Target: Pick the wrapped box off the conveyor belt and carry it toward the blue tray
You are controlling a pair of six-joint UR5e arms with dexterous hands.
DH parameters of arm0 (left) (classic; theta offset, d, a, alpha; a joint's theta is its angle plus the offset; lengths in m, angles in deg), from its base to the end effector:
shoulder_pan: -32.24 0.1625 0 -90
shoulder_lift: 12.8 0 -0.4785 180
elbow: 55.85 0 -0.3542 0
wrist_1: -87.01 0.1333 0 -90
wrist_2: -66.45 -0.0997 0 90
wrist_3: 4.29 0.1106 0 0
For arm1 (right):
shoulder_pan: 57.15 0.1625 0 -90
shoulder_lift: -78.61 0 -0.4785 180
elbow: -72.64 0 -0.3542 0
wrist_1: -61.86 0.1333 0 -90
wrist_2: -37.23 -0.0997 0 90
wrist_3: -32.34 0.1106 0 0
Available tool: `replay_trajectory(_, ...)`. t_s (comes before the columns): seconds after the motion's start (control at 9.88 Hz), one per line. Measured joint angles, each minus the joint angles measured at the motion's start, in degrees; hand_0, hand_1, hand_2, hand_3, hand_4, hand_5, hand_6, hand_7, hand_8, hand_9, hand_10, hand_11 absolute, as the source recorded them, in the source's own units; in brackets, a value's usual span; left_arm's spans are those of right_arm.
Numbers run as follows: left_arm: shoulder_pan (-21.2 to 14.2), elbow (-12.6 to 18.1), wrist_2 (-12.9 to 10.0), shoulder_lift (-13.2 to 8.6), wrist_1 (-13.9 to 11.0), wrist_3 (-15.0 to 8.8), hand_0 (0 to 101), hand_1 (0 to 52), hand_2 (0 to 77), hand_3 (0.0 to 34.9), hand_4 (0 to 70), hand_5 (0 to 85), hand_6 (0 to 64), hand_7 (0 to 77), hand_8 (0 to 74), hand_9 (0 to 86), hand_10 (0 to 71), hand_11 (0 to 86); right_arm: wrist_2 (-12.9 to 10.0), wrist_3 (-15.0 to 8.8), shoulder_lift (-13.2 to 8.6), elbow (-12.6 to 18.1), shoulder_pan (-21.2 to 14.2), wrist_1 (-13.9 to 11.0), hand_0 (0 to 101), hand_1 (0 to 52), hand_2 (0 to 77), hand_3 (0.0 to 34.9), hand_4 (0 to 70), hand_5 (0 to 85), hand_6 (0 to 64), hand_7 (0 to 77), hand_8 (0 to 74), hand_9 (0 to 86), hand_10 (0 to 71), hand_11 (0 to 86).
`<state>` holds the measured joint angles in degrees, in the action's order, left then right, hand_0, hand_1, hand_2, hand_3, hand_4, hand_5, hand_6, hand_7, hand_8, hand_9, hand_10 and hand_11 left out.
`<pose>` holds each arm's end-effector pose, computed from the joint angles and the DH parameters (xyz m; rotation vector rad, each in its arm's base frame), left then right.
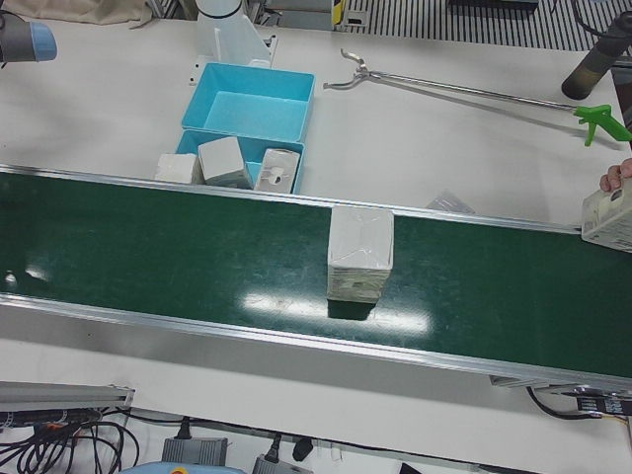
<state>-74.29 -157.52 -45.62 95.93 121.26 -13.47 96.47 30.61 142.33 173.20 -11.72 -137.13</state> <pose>-0.2458 -0.5057 0.5428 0.2973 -2.0873 2.2418 -0.2973 -0.5723 0.4449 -0.4302 -2.4183 1.8738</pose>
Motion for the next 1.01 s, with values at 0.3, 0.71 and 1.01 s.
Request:
replay_trajectory(0.3,0.0,0.0,0.0,0.0,0.0,0.0,0,0.0,0.5,0.0,0.0,1.1,0.5,0.5,0.5,0.5,0.5,0.5,0.0,0.03,-0.05,-0.01,0.04,0.0,48,15.3,10.4,0.0,12.0,23.5,6.5,6.0,1.1,3.8,0.0,1.1)
replay_trajectory(0.71,0.0,0.0,0.0,0.0,0.0,0.0,0,0.0,1.1,0.0,0.0,1.1,0.5,0.0,0.5,0.0,0.5,0.5,0.0,-0.09,-0.05,0.03,-0.12,0.0,48,15.3,11.4,0.0,12.0,24.5,6.5,6.0,1.6,3.8,0.0,1.1)
replay_trajectory(1.01,0.0,0.0,0.0,0.0,0.0,0.0,0,0.0,0.5,0.0,0.0,1.1,0.5,0.0,0.5,0.5,0.5,0.5,0.0,-0.13,-0.17,0.28,-0.07,0.0,48,15.3,11.4,0.0,12.0,24.0,6.5,6.0,1.1,3.8,0.0,1.1)
